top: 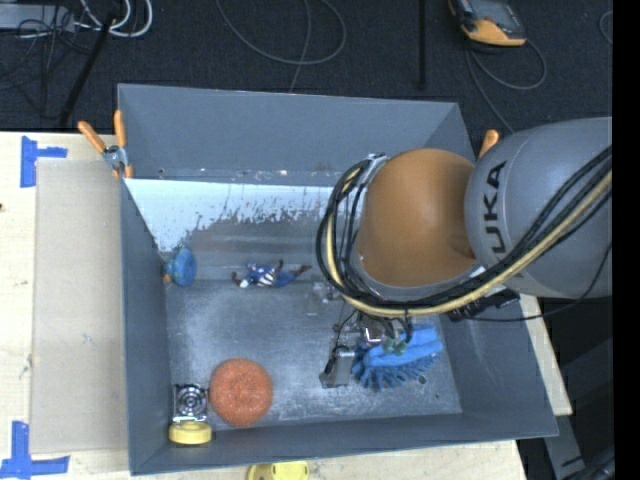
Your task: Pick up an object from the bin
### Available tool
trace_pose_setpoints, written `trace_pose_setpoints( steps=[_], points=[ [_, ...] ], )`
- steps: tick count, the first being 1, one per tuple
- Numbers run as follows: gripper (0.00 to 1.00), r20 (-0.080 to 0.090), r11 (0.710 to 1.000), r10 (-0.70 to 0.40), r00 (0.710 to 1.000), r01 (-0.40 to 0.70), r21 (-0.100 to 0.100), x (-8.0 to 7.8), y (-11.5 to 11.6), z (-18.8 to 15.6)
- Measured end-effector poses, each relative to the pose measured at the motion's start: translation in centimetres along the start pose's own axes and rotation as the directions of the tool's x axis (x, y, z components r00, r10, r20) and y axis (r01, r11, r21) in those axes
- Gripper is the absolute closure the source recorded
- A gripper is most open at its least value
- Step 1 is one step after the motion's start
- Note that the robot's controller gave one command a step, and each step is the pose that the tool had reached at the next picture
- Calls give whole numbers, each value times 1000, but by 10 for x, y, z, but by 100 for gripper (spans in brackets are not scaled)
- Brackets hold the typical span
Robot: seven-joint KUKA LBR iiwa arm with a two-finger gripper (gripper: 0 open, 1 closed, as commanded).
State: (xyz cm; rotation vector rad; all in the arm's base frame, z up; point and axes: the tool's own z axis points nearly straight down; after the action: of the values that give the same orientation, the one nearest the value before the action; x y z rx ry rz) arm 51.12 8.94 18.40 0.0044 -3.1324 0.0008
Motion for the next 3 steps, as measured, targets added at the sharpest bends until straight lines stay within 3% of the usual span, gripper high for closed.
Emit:
trace_pose_setpoints(
  steps=[1,2,3],
  points=[
    [0,7,1000,2,1000,-2,-1,-1,0,-4],
    [0,15,998,57,998,-57,-5,6,-23,16],
    [0,10,993,118,993,-118,-1,-18,-50,57]
  ],
)
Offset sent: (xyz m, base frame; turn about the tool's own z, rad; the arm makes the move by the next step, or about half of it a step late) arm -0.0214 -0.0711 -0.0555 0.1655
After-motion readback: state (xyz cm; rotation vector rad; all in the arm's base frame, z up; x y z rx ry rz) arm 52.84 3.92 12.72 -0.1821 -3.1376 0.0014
